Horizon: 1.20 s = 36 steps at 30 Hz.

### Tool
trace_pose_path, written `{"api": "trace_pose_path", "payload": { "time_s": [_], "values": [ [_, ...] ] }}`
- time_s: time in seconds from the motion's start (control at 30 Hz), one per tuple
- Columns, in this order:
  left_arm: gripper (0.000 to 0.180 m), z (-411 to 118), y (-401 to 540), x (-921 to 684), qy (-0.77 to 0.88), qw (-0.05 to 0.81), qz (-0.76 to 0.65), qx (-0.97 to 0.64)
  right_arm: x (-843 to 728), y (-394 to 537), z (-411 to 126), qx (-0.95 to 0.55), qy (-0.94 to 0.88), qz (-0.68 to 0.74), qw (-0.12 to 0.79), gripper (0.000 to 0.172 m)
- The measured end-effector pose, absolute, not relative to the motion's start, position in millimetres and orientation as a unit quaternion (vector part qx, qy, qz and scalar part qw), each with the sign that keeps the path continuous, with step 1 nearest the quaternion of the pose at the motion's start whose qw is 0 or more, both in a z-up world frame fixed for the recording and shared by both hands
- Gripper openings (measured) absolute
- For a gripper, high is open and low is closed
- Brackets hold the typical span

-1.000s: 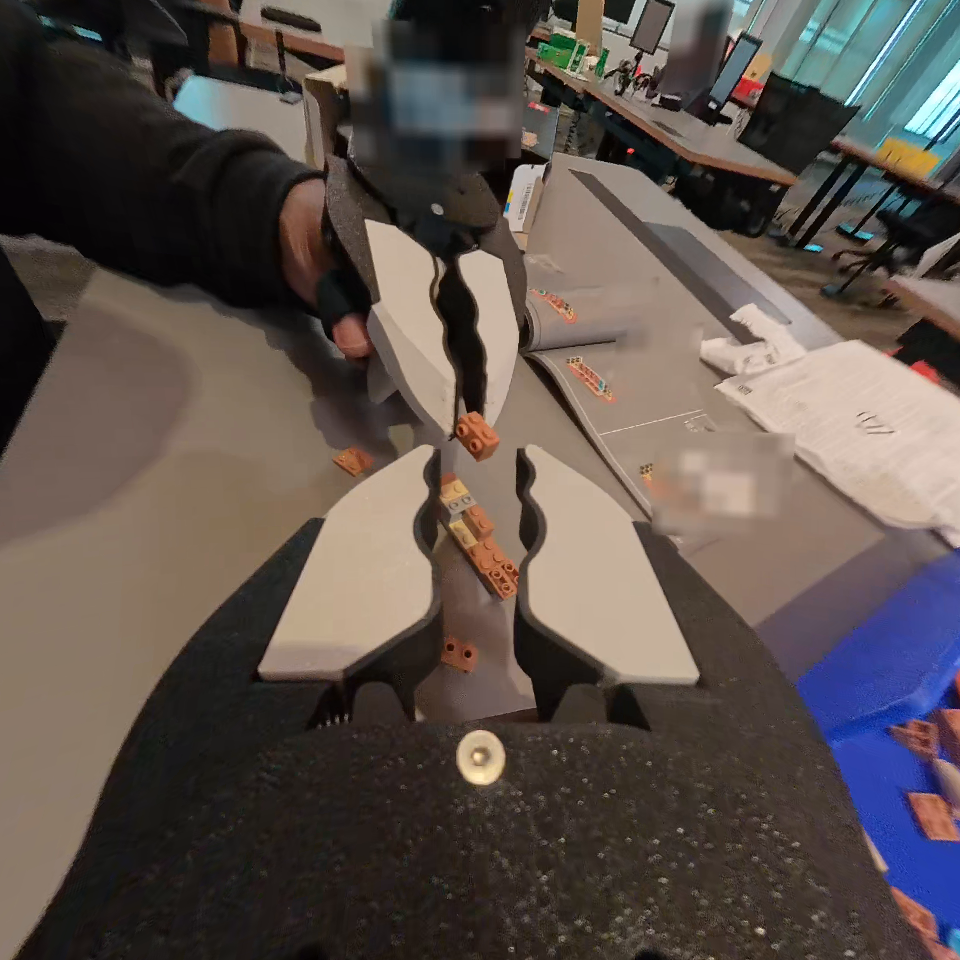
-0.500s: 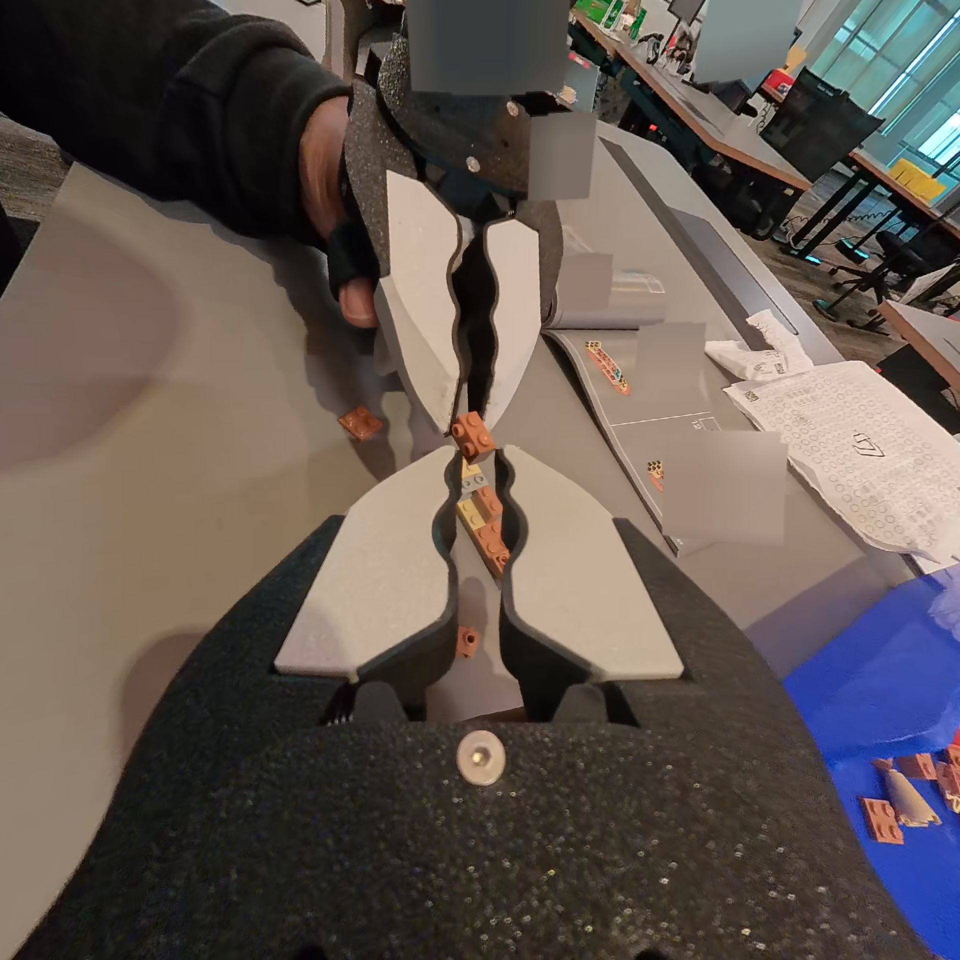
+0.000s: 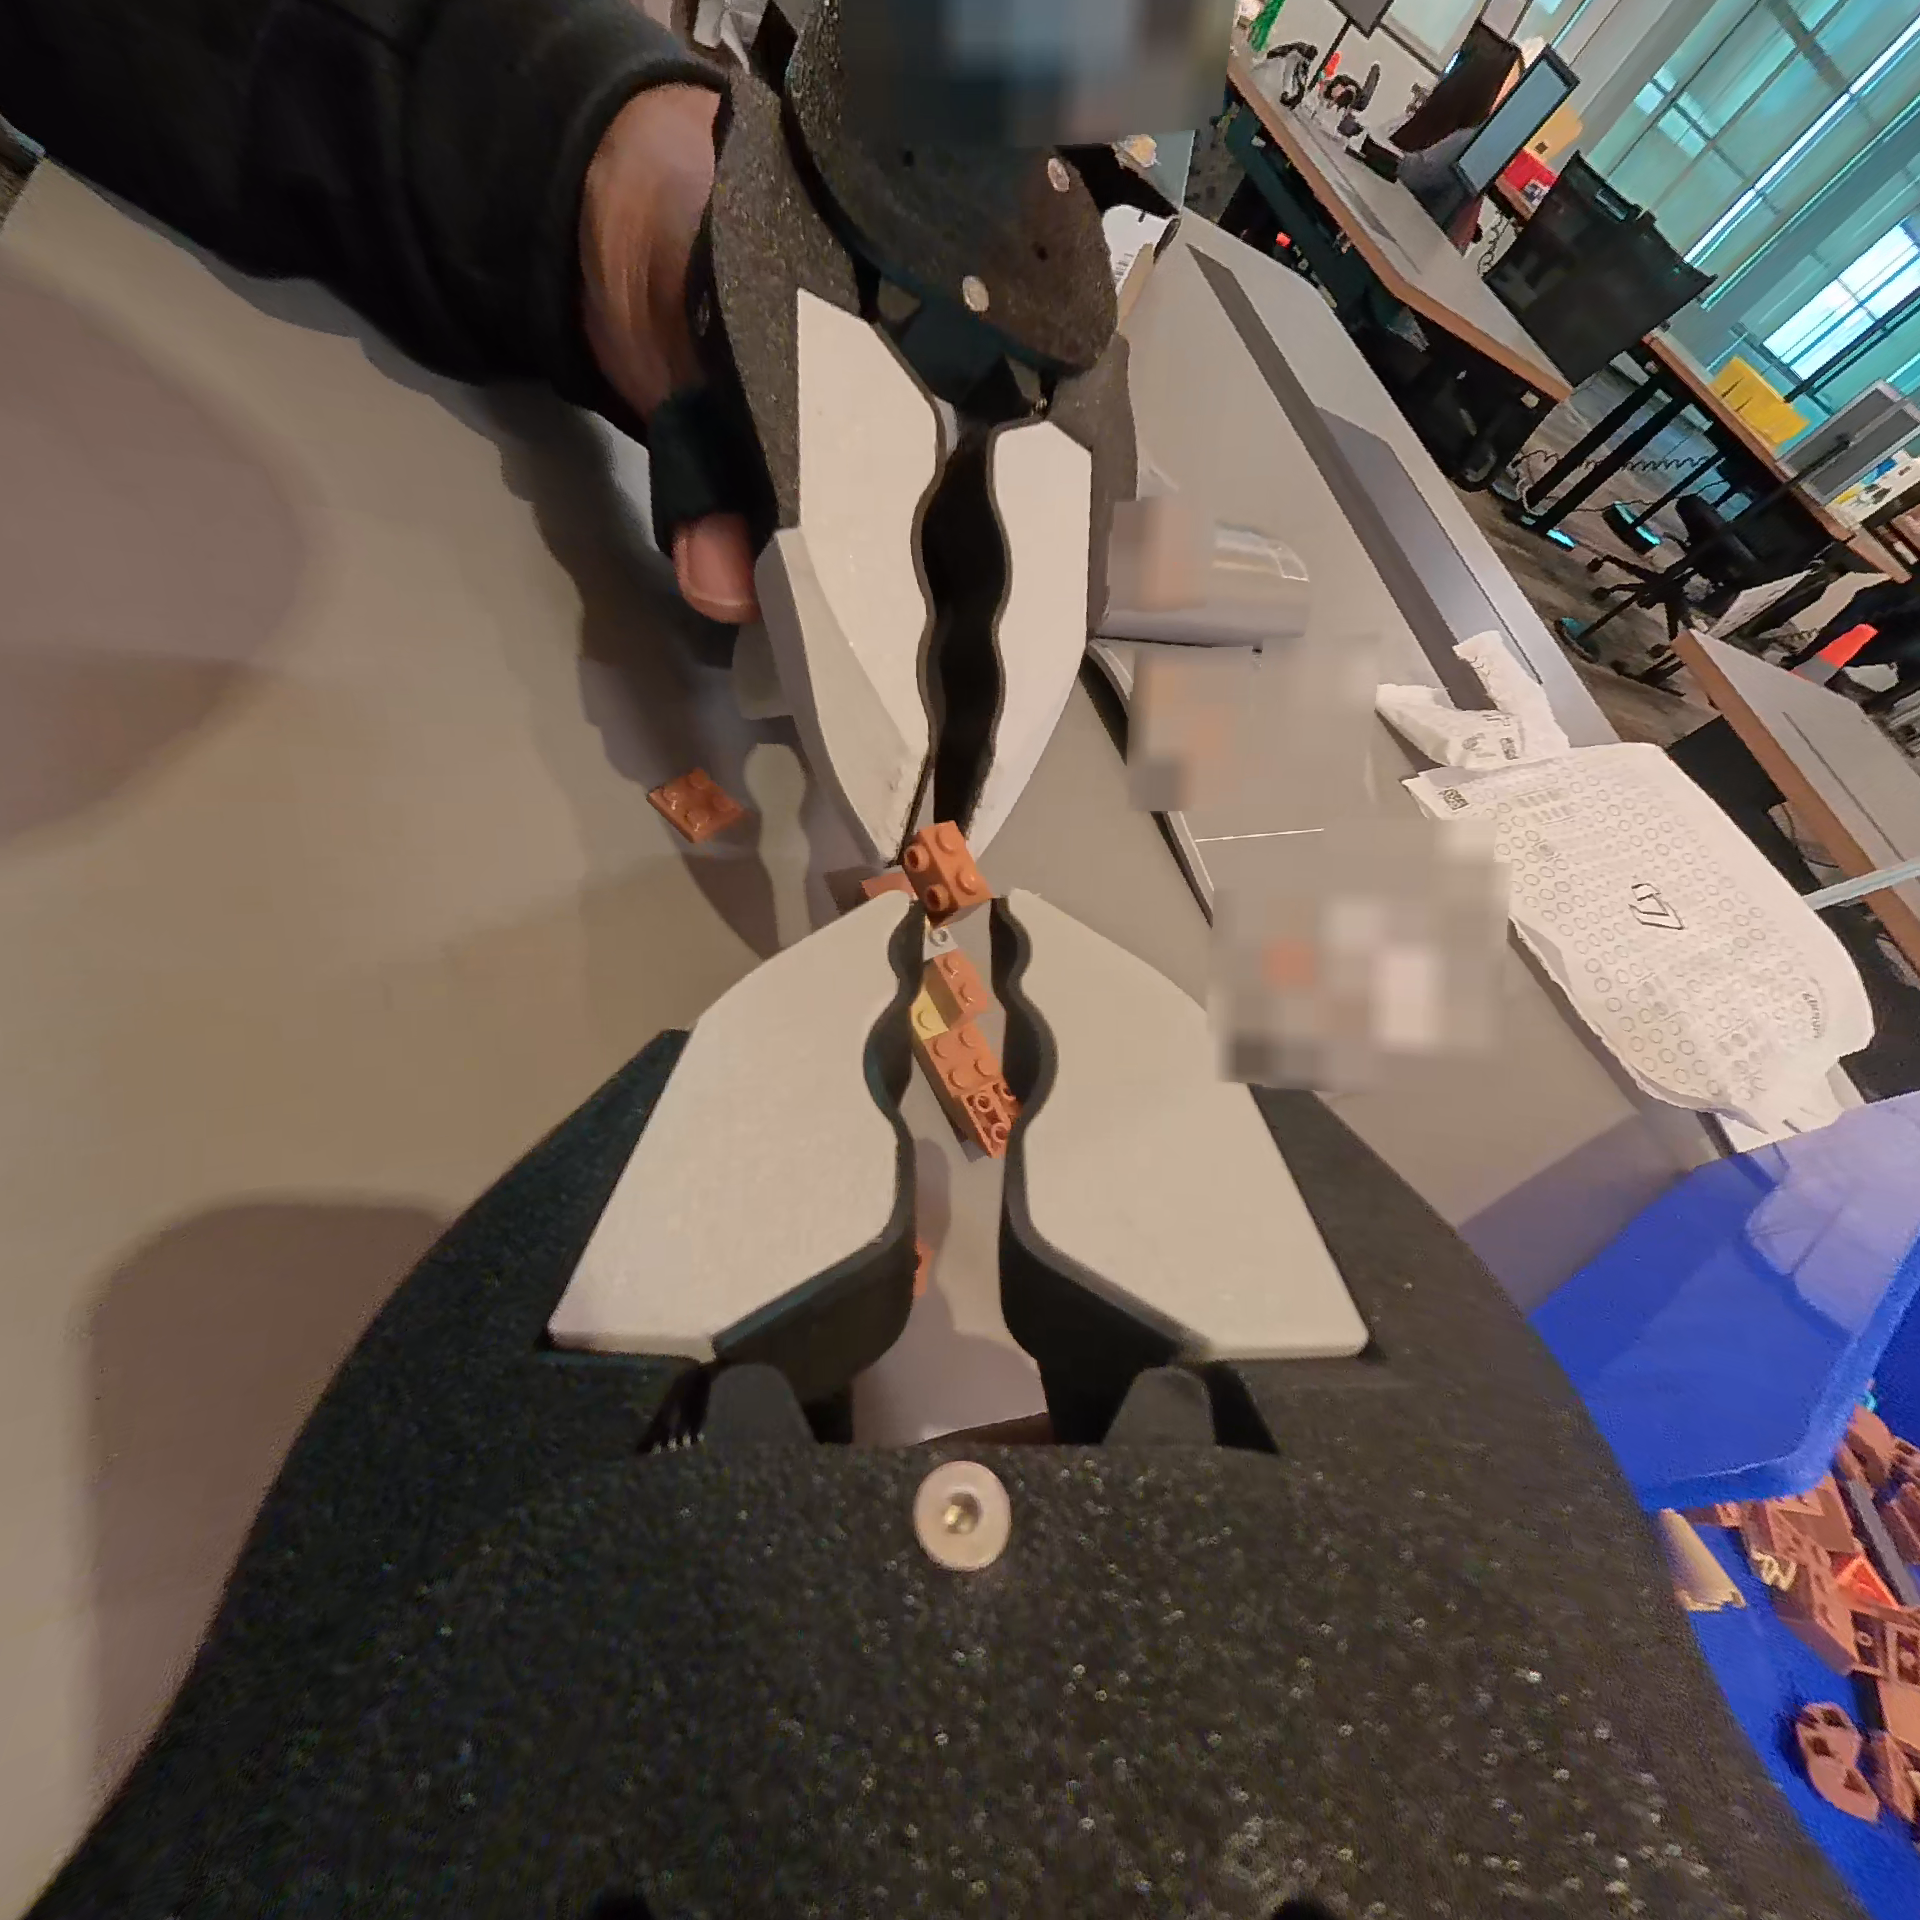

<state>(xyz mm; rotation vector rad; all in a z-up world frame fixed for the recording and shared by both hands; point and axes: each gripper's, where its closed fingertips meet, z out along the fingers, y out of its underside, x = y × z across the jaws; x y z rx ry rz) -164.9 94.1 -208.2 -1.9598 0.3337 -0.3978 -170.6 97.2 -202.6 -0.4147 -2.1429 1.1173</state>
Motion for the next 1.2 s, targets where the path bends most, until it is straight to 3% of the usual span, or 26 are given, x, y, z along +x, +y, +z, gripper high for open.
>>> {"api": "trace_pose_path", "payload": {
  "time_s": [0.97,1.2],
  "values": [
    [0.009,-212,95,-167,0.133,0.519,-0.159,-0.829,-175,98,-206,-0.151,-0.824,0.4,0.372,0.009],
    [0.02,-221,94,-179,0.125,0.496,-0.117,-0.851,-178,104,-208,-0.161,-0.826,0.382,0.382,0.009]
  ]
}}
